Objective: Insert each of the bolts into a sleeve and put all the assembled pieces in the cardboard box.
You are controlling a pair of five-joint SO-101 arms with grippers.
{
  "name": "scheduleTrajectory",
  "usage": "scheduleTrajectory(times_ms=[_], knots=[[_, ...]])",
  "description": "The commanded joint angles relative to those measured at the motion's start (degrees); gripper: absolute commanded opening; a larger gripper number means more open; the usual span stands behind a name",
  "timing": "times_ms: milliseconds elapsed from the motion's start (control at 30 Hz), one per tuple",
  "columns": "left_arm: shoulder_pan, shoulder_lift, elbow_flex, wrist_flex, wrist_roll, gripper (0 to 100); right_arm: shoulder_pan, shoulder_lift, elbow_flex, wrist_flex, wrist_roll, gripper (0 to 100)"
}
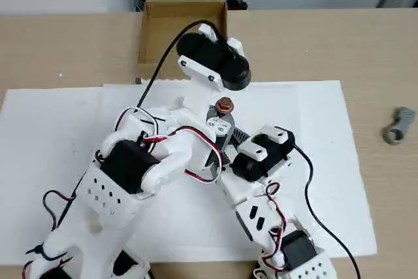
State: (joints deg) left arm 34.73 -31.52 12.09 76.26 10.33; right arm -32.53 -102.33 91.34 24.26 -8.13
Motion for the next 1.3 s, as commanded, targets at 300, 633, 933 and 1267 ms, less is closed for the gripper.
scheduleTrajectory(times_ms=[300, 633, 933, 1267], knots=[[-6.0, -1.7, -9.3, 11.8, -0.4, 16, 0.7, 2.6, -8.3, -1.2, -0.4, 0.2], [-19.7, -1.7, -25.5, 23.1, -0.6, 15, 0.7, 30.9, -30.8, -1.7, -0.2, 0.2], [-32.3, -1.7, -25.4, 24.0, -0.6, 5, 6.2, 63.8, -48.9, -16.7, -0.4, 0.2], [-38.3, -1.8, -19.1, 24.0, -0.6, 1, 7.0, 100.0, -72.3, -28.8, -0.3, 0.2]])
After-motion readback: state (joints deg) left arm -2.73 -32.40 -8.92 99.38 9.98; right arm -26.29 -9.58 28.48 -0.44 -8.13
